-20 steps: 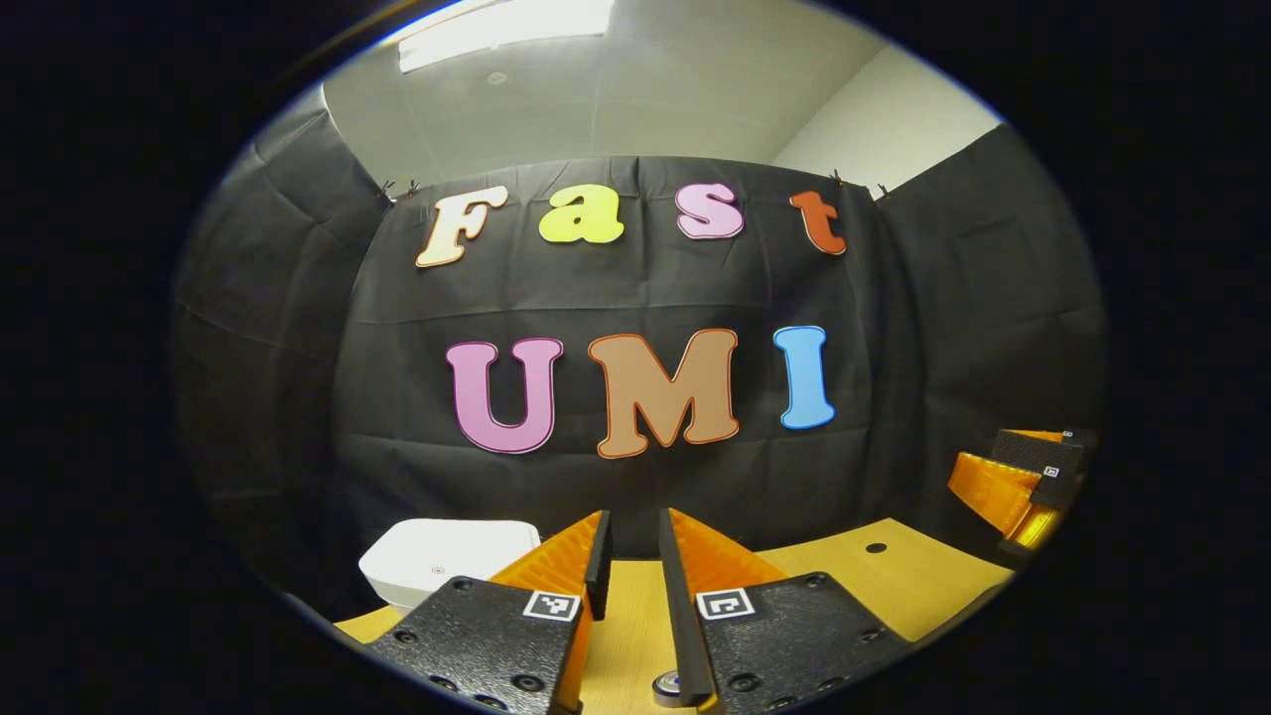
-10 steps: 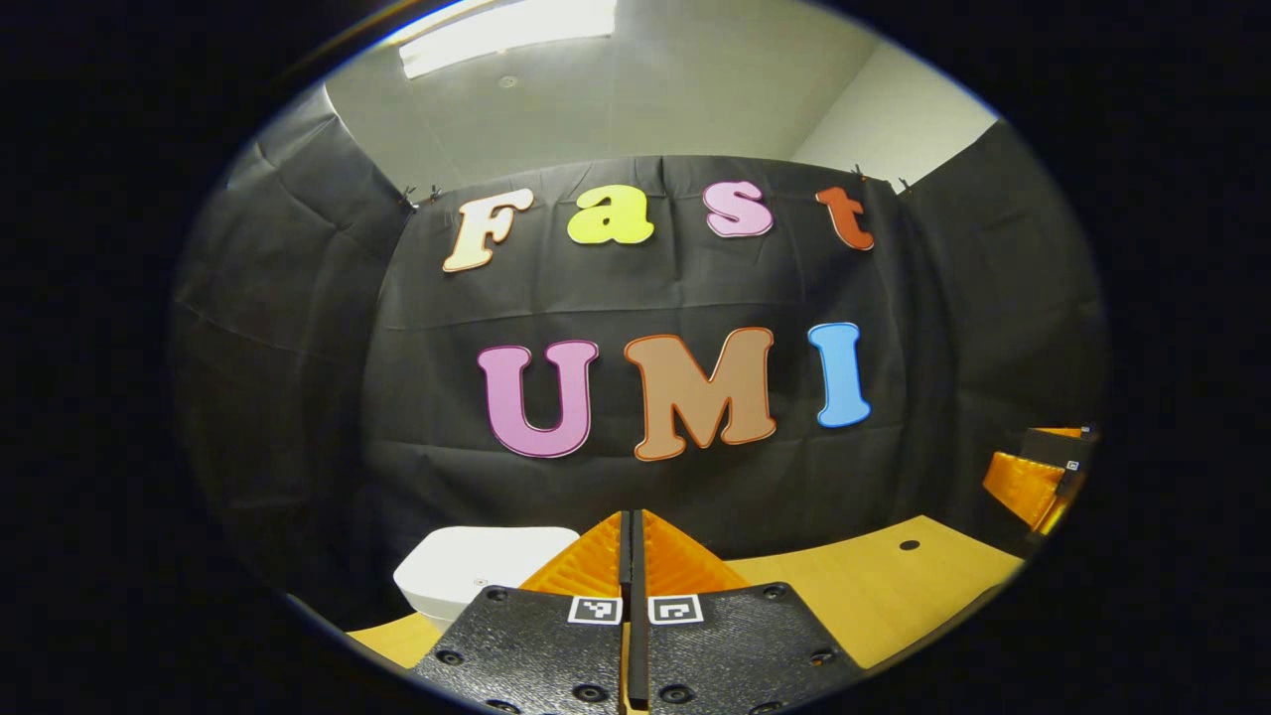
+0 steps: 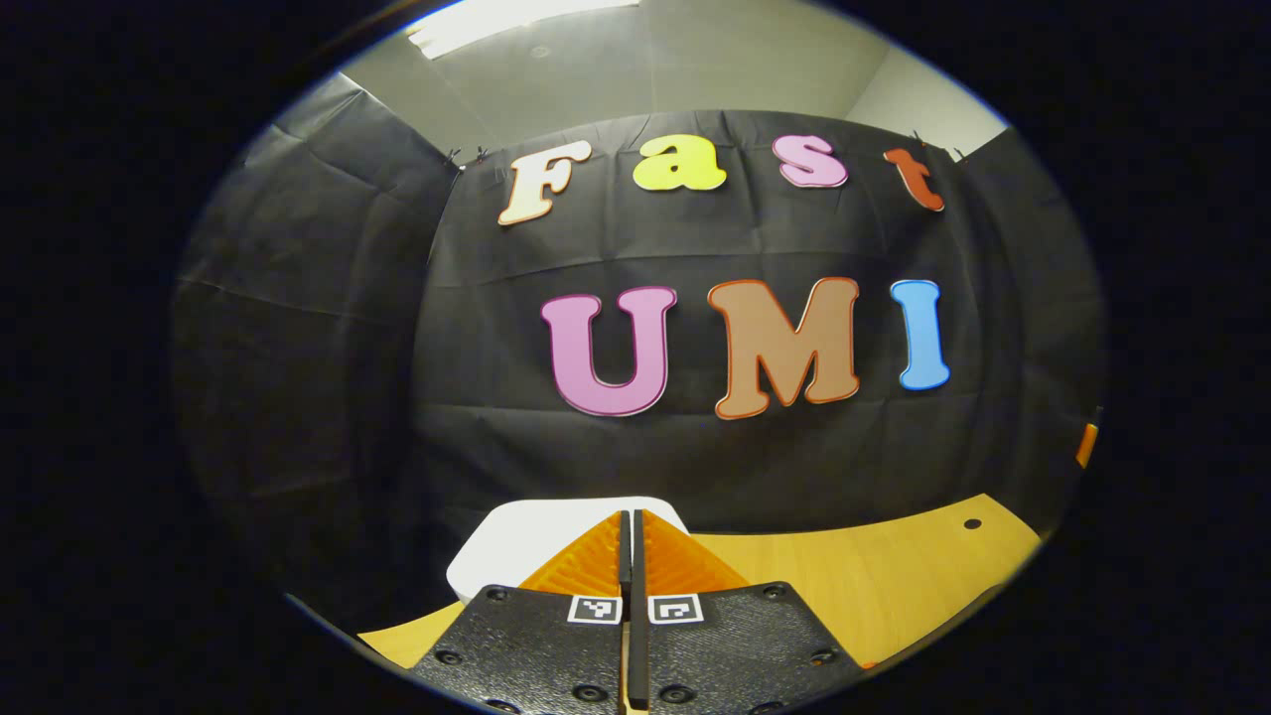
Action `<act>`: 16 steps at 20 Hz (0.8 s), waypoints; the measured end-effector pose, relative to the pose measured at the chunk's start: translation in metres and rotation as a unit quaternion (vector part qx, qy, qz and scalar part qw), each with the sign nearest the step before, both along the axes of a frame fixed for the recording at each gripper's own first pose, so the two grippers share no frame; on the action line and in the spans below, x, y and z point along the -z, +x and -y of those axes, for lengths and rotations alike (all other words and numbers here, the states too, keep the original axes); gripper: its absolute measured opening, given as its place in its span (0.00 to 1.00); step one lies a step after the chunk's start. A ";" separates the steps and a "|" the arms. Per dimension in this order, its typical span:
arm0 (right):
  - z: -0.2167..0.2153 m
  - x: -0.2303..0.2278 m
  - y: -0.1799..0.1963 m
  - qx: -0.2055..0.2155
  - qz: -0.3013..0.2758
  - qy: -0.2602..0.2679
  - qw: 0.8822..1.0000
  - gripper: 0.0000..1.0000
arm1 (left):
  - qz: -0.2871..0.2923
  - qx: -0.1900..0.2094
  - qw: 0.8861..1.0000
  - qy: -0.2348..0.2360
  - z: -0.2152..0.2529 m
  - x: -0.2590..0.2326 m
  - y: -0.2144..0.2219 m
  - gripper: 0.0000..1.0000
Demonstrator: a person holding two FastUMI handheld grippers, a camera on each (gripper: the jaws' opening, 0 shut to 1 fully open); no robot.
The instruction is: Press the lid of the desktop garbage bin to open it, pick up the crumpled paper on the desktop and throw it into the bin, then pick up the pop can on the desktop and drop it into the bin, and finally close the garbage bin lid.
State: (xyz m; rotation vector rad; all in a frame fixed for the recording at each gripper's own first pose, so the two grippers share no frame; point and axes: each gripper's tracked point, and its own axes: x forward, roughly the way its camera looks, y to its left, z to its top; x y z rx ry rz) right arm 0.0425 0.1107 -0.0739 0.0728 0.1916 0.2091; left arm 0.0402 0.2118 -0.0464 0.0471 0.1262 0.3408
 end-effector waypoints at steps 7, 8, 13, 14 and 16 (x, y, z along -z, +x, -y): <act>-0.034 0.040 -0.007 -0.043 -0.057 -0.021 0.997 0.96 | -0.036 -0.030 0.999 -0.008 -0.036 0.037 0.007 0.00; -0.035 0.044 -0.006 -0.043 -0.063 -0.024 0.997 0.96 | -0.041 -0.030 0.999 -0.011 -0.039 0.042 0.008 0.00; -0.039 0.044 -0.003 -0.039 -0.060 -0.029 0.997 0.96 | -0.048 -0.036 0.998 -0.012 -0.046 0.058 0.010 0.00; -0.040 0.044 -0.003 -0.040 -0.061 -0.027 0.997 0.99 | -0.058 -0.040 0.997 -0.017 -0.046 0.063 0.008 0.00; -0.041 0.044 -0.003 -0.039 -0.062 -0.027 0.997 0.96 | -0.057 -0.045 0.997 -0.020 -0.047 0.065 0.007 0.00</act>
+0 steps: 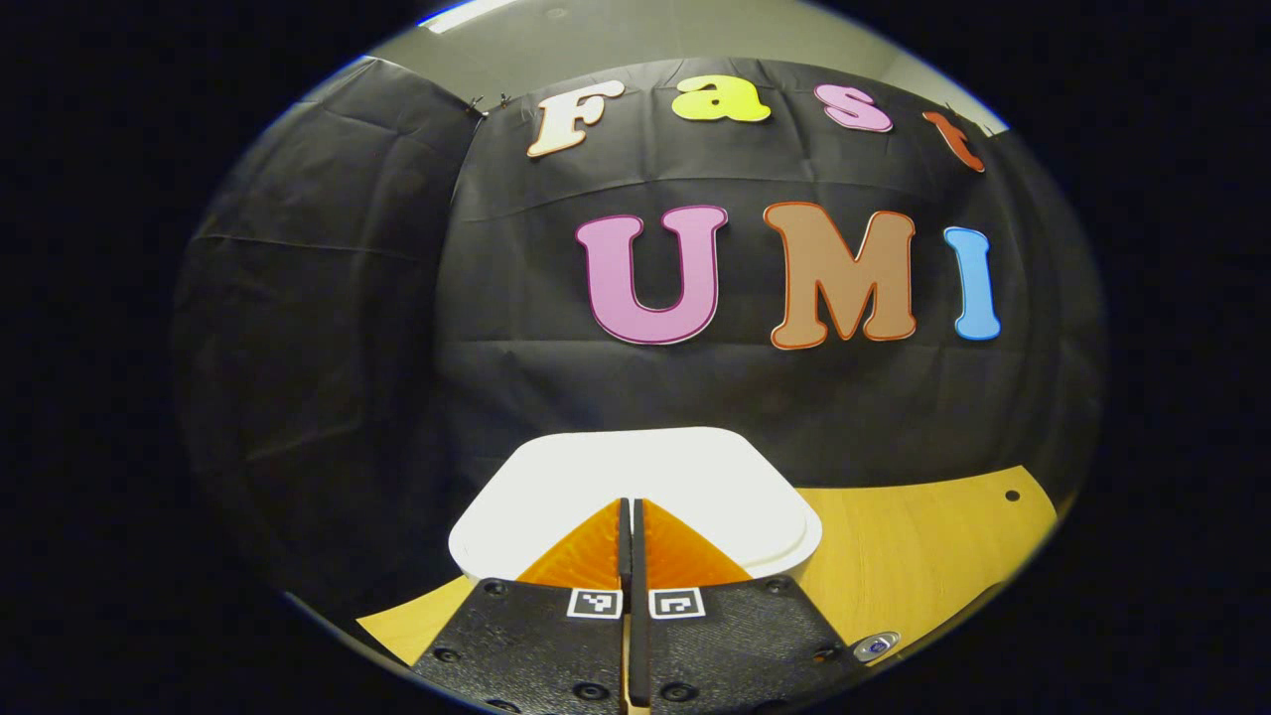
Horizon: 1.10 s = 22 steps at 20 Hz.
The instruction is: Press the lid of the desktop garbage bin to open it, pick up the crumpled paper on the desktop and throw it into the bin, then pick up the pop can on the desktop and drop it into the bin, and finally close the garbage bin lid.
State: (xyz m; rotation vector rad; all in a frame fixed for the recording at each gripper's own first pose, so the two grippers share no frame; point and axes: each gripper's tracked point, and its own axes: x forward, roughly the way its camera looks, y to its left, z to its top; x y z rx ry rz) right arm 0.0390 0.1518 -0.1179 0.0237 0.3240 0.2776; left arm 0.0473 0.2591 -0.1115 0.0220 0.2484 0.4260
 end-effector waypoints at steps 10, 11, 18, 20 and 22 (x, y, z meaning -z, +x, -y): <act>-0.001 -0.012 0.002 -0.021 0.029 -0.007 0.999 0.96 | 0.075 0.022 0.997 0.021 0.017 -0.051 -0.009 0.00; -0.001 -0.013 0.001 -0.024 0.031 -0.008 0.999 0.96 | 0.087 0.029 0.995 0.028 0.024 -0.060 -0.012 0.02; -0.003 -0.012 0.000 -0.061 0.042 -0.018 0.997 1.00 | 0.112 0.088 0.989 0.031 0.085 -0.091 -0.041 0.49; -0.005 -0.010 -0.001 -0.072 0.042 -0.022 0.996 0.96 | 0.119 0.098 0.988 0.033 0.098 -0.099 -0.050 0.65; -0.006 -0.001 -0.002 -0.082 0.035 -0.025 0.996 1.00 | 0.123 0.105 0.986 0.027 0.113 -0.101 -0.059 0.80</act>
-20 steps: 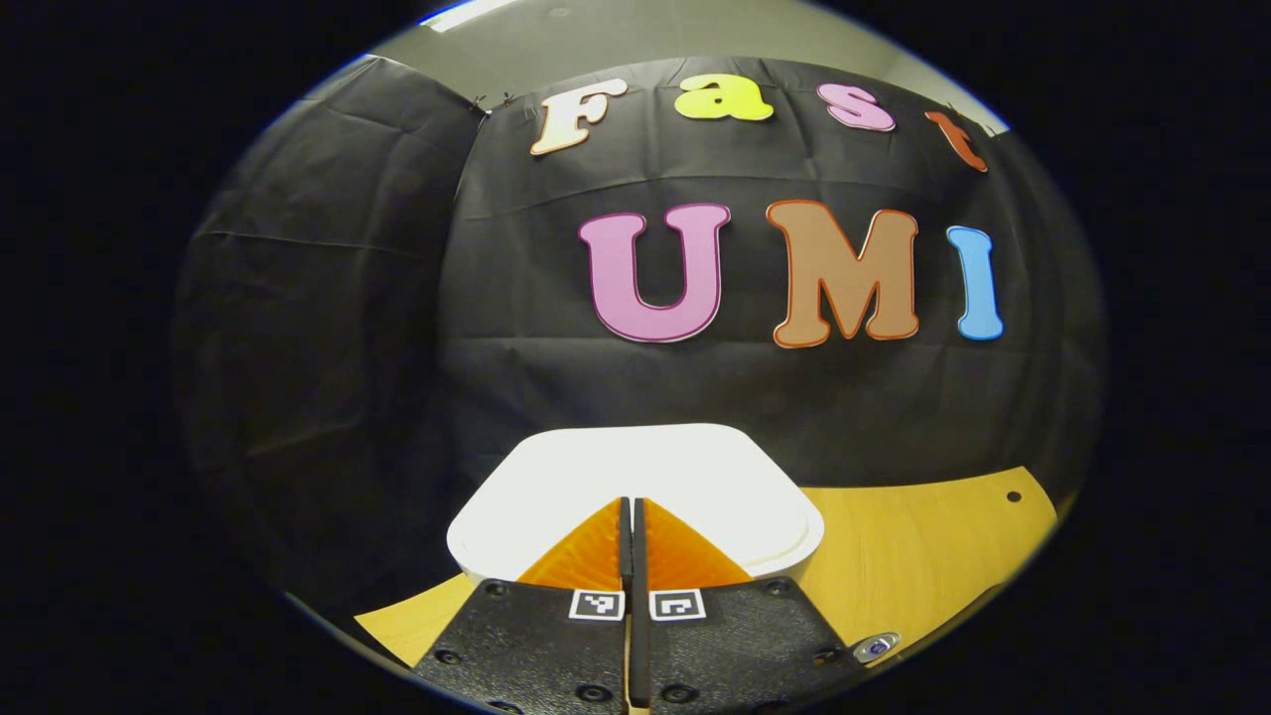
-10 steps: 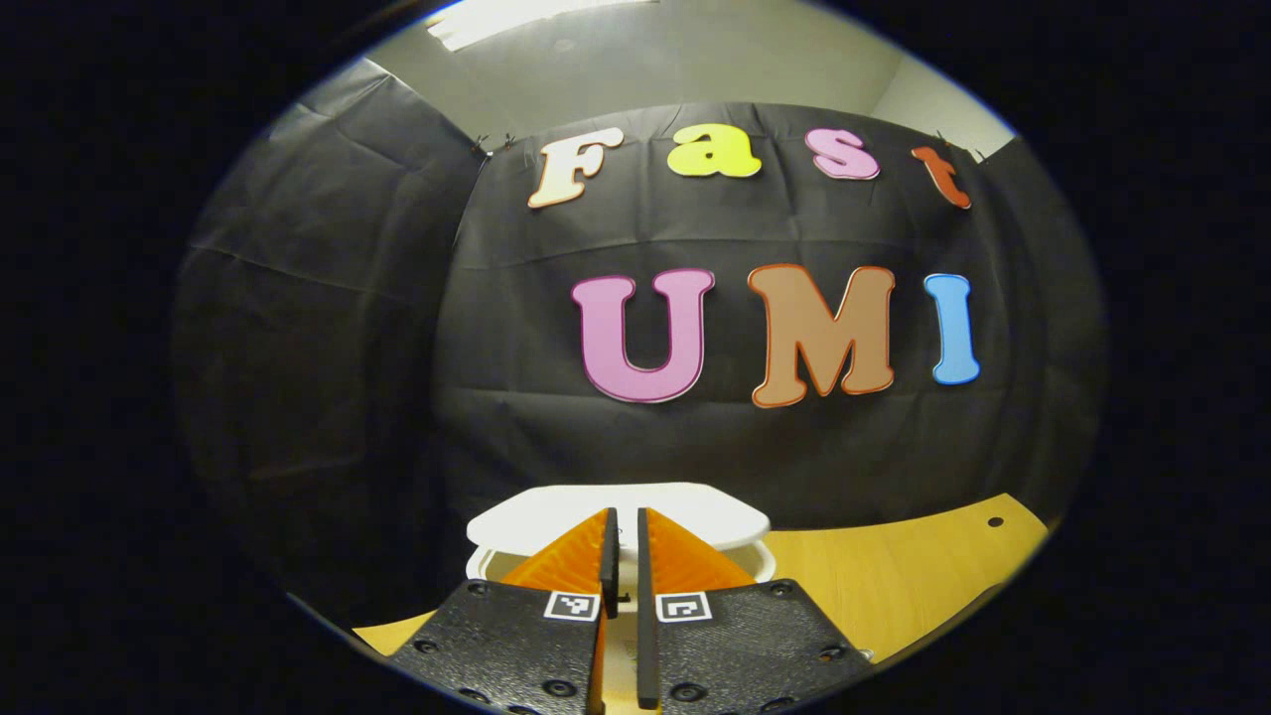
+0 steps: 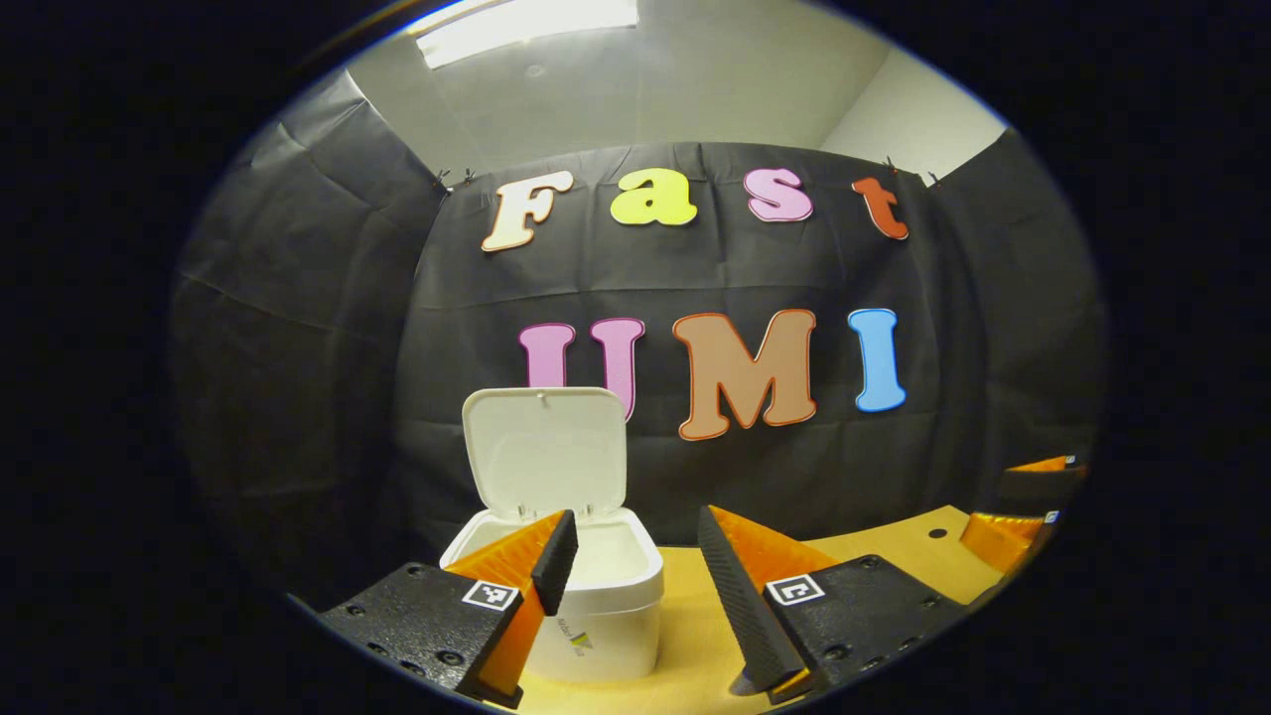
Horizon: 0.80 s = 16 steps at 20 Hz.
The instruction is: Press the lid of the desktop garbage bin to open it, pick up the crumpled paper on the desktop and throw it into the bin, then pick up the pop can on the desktop and drop it into the bin, and finally close the garbage bin lid.
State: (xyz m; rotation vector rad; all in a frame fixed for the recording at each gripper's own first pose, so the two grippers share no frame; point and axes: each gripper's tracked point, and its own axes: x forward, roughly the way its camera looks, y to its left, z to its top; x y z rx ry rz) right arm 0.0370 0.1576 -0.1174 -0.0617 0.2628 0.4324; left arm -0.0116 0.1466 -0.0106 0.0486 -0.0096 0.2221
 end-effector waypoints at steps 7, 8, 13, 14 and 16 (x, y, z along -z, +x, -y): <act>-0.003 0.079 -0.005 -0.018 -0.087 -0.010 0.996 0.96 | -0.009 0.002 1.000 -0.020 0.022 0.006 -0.028 0.83; -0.001 0.095 -0.008 -0.019 -0.103 -0.018 0.994 0.97 | -0.011 0.000 1.000 -0.018 0.023 0.006 -0.030 0.83; 0.006 0.178 -0.024 -0.027 -0.192 -0.060 0.979 0.97 | -0.023 -0.010 1.000 -0.008 0.020 0.010 -0.041 0.83; 0.007 0.192 -0.029 -0.029 -0.206 -0.068 0.976 0.98 | -0.030 -0.015 0.999 -0.007 0.018 0.014 -0.044 0.87; 0.007 0.216 -0.034 -0.034 -0.226 -0.085 0.970 0.98 | -0.037 -0.023 0.999 -0.003 0.013 0.016 -0.047 0.87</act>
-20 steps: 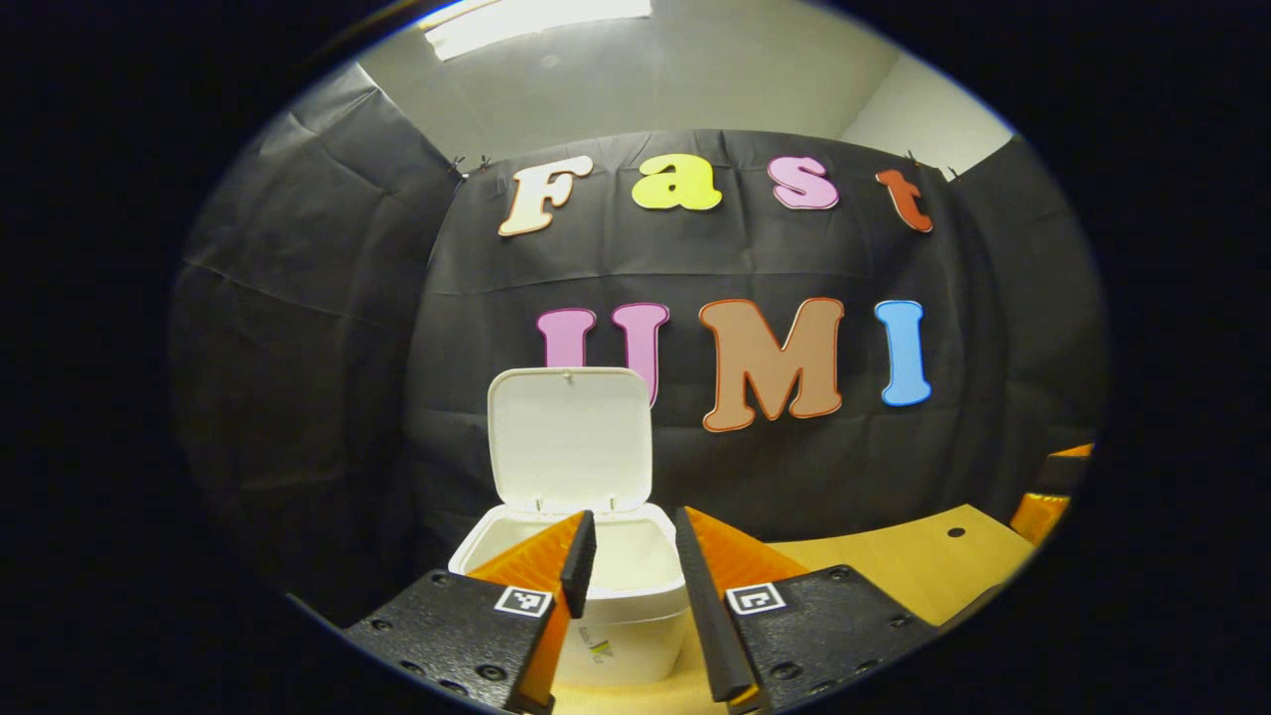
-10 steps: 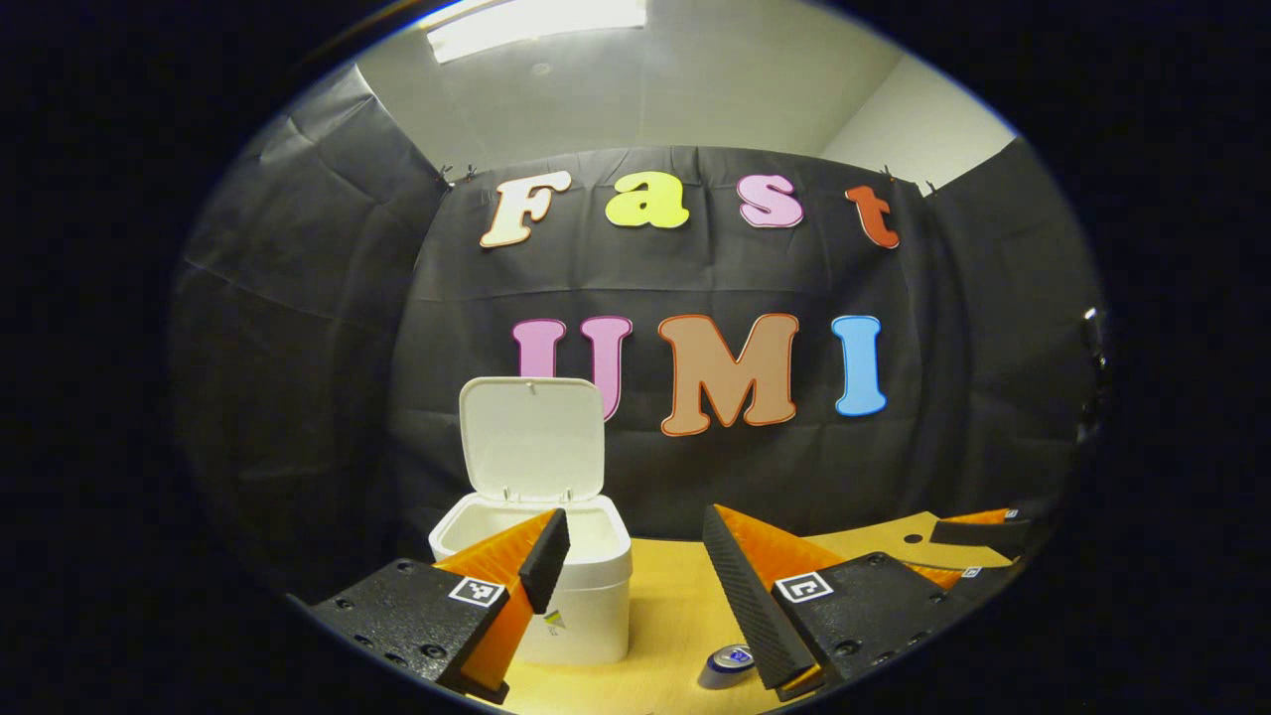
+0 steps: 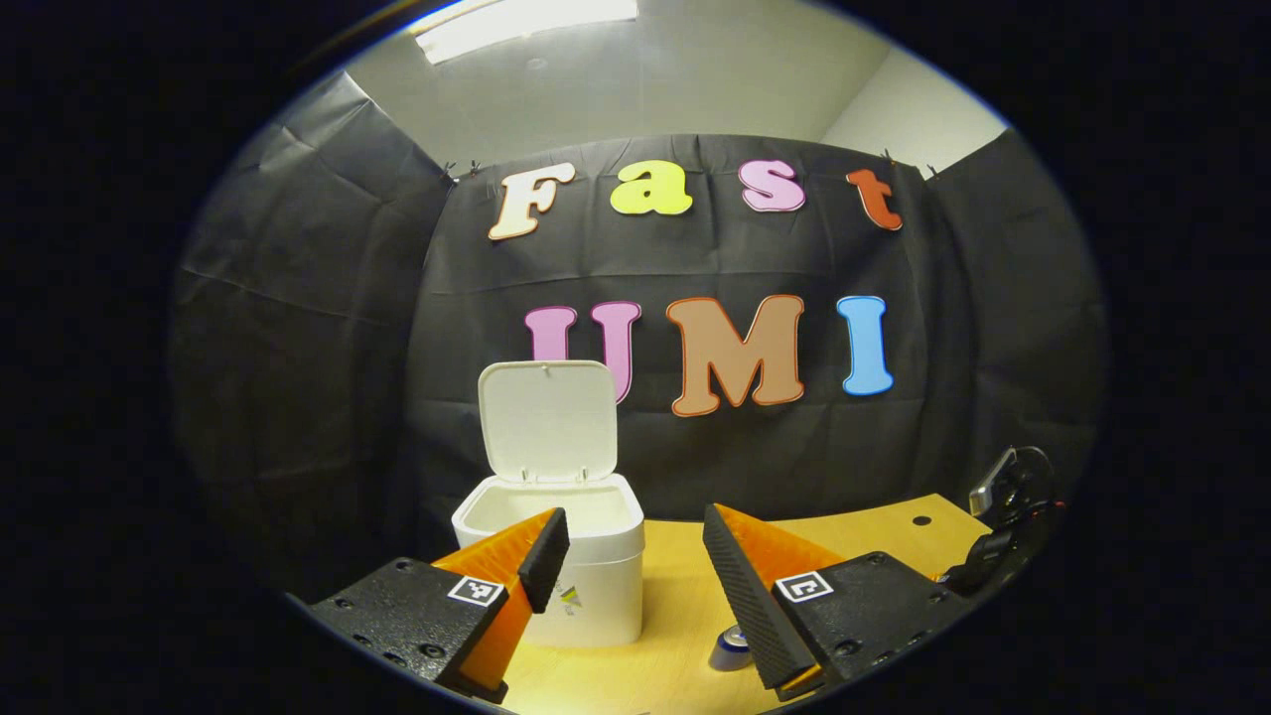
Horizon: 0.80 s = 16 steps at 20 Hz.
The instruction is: Press the lid of the desktop garbage bin to open it, pick up the crumpled paper on the desktop and throw it into the bin, then pick up the pop can on the desktop and drop it into the bin, and finally close the garbage bin lid.
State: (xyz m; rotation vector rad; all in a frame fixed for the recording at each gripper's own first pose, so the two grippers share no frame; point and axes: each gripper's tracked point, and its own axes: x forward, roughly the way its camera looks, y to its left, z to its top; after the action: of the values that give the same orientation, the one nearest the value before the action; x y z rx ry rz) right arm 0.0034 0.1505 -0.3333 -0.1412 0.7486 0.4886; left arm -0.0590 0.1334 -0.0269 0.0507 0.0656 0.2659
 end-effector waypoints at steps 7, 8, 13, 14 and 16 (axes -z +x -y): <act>0.000 0.054 -0.013 -0.023 -0.049 -0.037 0.998 0.98 | -0.017 -0.015 1.000 0.011 -0.010 0.005 -0.008 0.84; 0.002 0.063 -0.017 -0.025 -0.065 -0.043 0.997 0.98 | -0.018 -0.017 1.000 0.012 -0.012 0.004 -0.008 0.87; 0.005 0.090 -0.032 -0.031 -0.102 -0.058 0.993 0.98 | -0.025 -0.020 0.999 0.016 -0.017 0.007 -0.010 0.83; 0.007 0.094 -0.034 -0.033 -0.105 -0.062 0.992 0.99 | -0.027 -0.020 0.999 0.016 -0.018 0.008 -0.009 0.87; 0.010 0.103 -0.038 -0.032 -0.117 -0.068 0.990 1.00 | -0.028 -0.019 0.999 0.016 -0.018 0.008 -0.010 0.87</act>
State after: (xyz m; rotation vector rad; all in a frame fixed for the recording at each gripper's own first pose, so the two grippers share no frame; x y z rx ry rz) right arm -0.0348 0.1408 -0.4362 -0.2379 1.0097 0.5202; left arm -0.0693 0.1512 -0.0350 0.0889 0.1191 0.3035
